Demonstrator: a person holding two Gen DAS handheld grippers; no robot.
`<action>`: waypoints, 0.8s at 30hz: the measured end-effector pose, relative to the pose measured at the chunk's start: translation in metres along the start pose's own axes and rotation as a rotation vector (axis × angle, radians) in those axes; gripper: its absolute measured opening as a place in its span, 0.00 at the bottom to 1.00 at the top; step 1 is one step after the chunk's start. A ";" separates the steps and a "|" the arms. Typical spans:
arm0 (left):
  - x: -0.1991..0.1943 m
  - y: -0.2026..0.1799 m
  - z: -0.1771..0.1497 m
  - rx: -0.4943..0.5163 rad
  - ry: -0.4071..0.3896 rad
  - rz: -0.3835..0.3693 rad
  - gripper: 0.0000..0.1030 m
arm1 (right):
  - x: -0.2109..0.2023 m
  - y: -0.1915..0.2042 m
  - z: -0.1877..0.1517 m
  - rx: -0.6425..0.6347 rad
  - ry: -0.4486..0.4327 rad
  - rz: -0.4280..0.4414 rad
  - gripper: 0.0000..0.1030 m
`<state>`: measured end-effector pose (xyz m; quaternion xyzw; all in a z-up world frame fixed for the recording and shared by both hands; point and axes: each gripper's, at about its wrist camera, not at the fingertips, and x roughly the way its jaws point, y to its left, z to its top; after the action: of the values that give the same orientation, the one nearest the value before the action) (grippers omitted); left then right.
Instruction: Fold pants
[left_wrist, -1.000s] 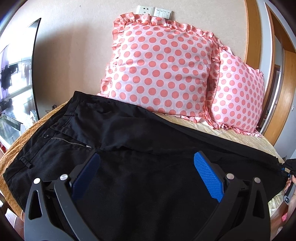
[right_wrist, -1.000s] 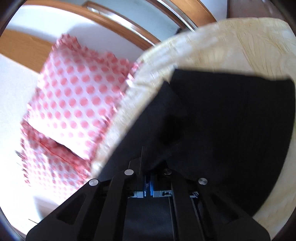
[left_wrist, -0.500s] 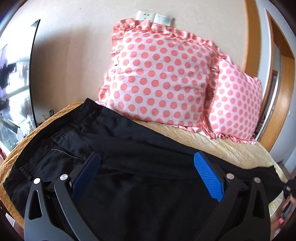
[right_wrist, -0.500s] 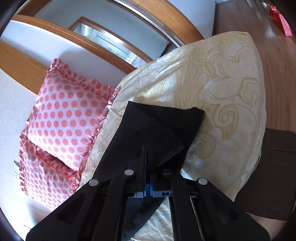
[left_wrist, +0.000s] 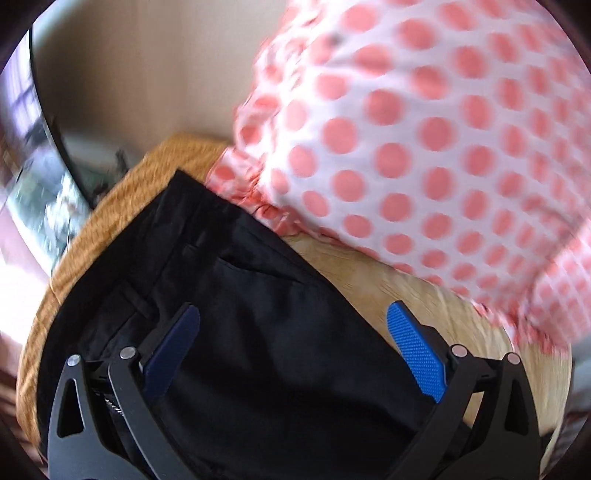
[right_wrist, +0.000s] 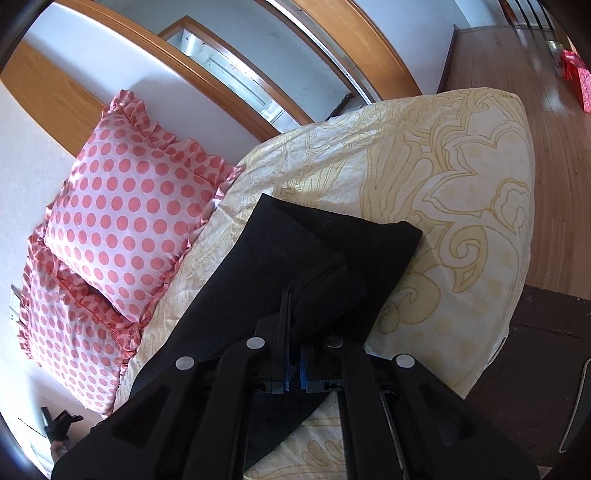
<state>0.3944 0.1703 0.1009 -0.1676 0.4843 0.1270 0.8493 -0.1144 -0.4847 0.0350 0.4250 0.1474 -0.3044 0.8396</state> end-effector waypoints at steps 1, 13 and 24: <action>0.019 0.002 0.010 -0.065 0.051 0.014 0.98 | 0.001 0.001 0.000 -0.005 -0.002 -0.003 0.03; 0.093 -0.013 0.022 -0.038 0.198 0.270 0.55 | 0.005 0.004 0.001 -0.059 0.004 -0.021 0.03; -0.006 0.016 -0.025 -0.092 -0.095 0.070 0.04 | 0.004 -0.001 0.003 -0.035 0.004 0.025 0.03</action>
<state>0.3655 0.1746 0.0915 -0.1830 0.4426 0.1863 0.8579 -0.1117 -0.4885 0.0342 0.4126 0.1488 -0.2904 0.8505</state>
